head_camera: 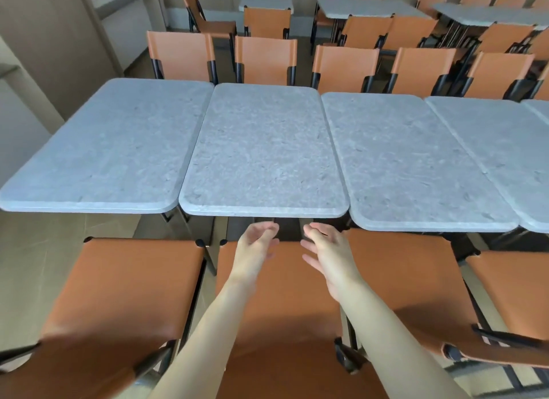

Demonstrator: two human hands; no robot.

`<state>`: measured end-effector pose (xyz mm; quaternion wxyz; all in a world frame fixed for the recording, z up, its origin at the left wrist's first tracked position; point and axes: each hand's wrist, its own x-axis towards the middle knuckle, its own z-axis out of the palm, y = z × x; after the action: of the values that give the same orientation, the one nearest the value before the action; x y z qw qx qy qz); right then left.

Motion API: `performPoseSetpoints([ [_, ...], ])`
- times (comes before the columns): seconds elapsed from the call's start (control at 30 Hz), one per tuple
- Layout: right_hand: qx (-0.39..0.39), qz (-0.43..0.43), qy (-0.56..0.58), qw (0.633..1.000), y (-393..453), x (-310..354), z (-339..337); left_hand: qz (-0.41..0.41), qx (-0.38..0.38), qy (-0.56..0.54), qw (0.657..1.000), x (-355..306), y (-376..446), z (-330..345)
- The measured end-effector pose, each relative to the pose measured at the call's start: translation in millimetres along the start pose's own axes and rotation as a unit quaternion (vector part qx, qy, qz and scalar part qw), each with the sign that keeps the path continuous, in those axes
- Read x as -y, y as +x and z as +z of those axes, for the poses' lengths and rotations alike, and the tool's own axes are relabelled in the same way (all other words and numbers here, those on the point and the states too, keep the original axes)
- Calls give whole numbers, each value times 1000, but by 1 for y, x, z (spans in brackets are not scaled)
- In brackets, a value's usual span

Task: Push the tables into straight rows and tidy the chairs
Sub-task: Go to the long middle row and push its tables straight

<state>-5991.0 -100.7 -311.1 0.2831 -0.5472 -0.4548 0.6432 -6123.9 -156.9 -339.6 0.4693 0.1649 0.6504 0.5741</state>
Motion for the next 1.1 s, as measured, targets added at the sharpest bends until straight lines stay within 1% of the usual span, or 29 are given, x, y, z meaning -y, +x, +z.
performPoseSetpoints([
  [0.1,18,-1,-70,997,43,-2,11,-30,-11,-14,999,9,45,-3],
  [0.17,16,15,-82,996,78,-3,19,-60,-20,-23,998,13,78,-5],
  [0.23,6,44,-66,997,117,-7,28,-97,-30,-29,994,20,116,-5],
  [0.33,-22,115,-33,993,174,-19,40,-166,-46,-55,984,31,171,-3],
  [0.47,-68,209,41,975,230,-39,52,-258,-96,-113,955,43,224,1],
  [0.57,-96,263,85,956,256,-50,58,-291,-124,-196,928,55,251,-1],
  [0.7,-119,304,182,928,280,-61,58,-288,-127,-305,899,76,281,-9],
  [0.87,-122,290,274,909,311,-78,50,-239,-105,-416,871,85,308,-10],
  [0.93,-127,273,344,889,324,-83,48,-234,-108,-425,868,87,315,-12],
  [1.0,-144,236,414,867,330,-87,47,-237,-109,-421,869,90,319,-15],
  [1.07,-166,206,451,852,332,-92,46,-231,-98,-417,873,95,320,-17],
  [1.1,-162,195,464,849,332,-95,44,-225,-91,-413,878,97,321,-17],
])
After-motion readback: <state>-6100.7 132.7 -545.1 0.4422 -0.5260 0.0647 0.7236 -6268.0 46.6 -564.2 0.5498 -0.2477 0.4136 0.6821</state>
